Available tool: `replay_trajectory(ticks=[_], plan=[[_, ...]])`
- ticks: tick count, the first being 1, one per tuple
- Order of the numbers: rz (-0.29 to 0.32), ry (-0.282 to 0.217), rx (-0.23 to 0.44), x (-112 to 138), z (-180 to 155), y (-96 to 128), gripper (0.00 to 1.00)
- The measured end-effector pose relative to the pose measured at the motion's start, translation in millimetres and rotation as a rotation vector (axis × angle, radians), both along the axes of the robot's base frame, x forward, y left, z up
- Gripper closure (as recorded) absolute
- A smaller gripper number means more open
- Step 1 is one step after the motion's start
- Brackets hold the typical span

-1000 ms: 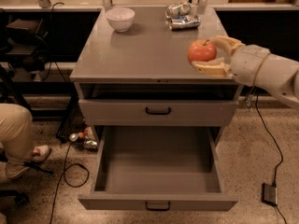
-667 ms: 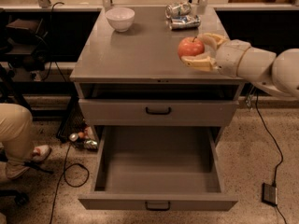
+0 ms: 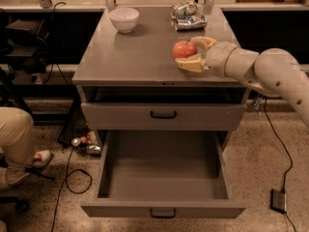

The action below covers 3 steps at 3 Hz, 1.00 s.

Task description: Pick apple from middle drawer and place on counter

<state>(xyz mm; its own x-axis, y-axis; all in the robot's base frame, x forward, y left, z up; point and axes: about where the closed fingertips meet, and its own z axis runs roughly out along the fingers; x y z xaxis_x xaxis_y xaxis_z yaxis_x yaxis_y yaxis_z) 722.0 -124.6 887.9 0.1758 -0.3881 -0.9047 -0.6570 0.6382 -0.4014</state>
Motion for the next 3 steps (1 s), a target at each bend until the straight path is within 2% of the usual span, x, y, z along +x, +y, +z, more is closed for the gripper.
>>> replay_trajectory(ticks=[1,2,3], plan=[[-0.018,0.009,0.017,19.1,-17.6,18.5,1.0],[-0.027,0.016,0.026,27.6,-27.2,27.3,1.0],[-0.032,0.022,0.042,30.3,-29.7,29.3,0.83]])
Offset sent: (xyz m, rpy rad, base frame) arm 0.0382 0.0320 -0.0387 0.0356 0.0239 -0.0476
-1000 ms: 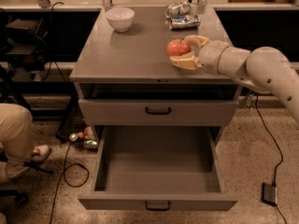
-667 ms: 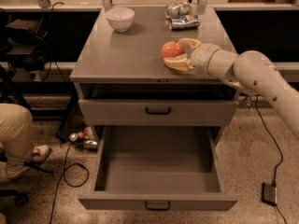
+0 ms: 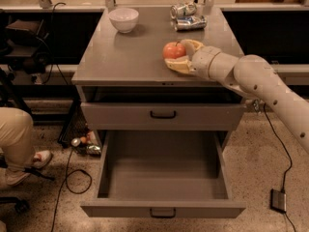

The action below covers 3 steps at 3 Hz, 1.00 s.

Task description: Pick apple from middle drawer and place on counter

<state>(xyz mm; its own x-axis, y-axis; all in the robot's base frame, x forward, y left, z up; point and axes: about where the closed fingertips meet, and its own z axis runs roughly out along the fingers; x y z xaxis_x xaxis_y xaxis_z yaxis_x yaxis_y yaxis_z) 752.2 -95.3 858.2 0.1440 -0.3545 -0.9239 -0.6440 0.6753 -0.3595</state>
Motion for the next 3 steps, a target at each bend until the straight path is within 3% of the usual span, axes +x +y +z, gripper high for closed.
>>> replay_trajectory(ticks=[1,3], plan=[[-0.002,-0.004,0.016,-1.2,3.0,-1.4,0.51],[-0.002,-0.011,0.024,-7.4,9.6,-4.8,0.0]])
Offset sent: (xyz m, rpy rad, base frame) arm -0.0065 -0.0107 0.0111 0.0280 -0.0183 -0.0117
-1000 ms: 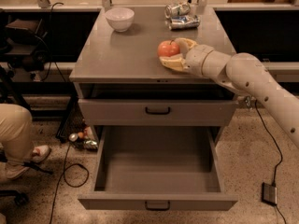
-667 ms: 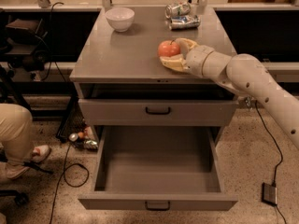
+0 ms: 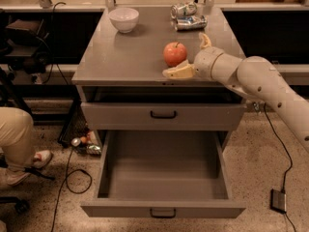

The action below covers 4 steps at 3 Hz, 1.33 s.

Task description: Pick apple from middle drawer and place on counter

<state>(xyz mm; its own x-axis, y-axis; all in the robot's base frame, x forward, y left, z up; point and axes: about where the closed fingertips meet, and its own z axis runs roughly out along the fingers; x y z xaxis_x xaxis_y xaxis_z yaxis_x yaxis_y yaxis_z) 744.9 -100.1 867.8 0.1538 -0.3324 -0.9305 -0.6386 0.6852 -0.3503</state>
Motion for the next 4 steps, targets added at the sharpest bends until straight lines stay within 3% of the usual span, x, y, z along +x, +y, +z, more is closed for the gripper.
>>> replay_trajectory(ticks=[1,2,4], plan=[[0.002,0.002,0.001,-1.8,1.1,-1.2,0.0],[0.006,0.024,0.011,-11.6,0.5,-18.4,0.0],[-0.026,0.064,0.119,-43.3,17.4,-105.8,0.0]])
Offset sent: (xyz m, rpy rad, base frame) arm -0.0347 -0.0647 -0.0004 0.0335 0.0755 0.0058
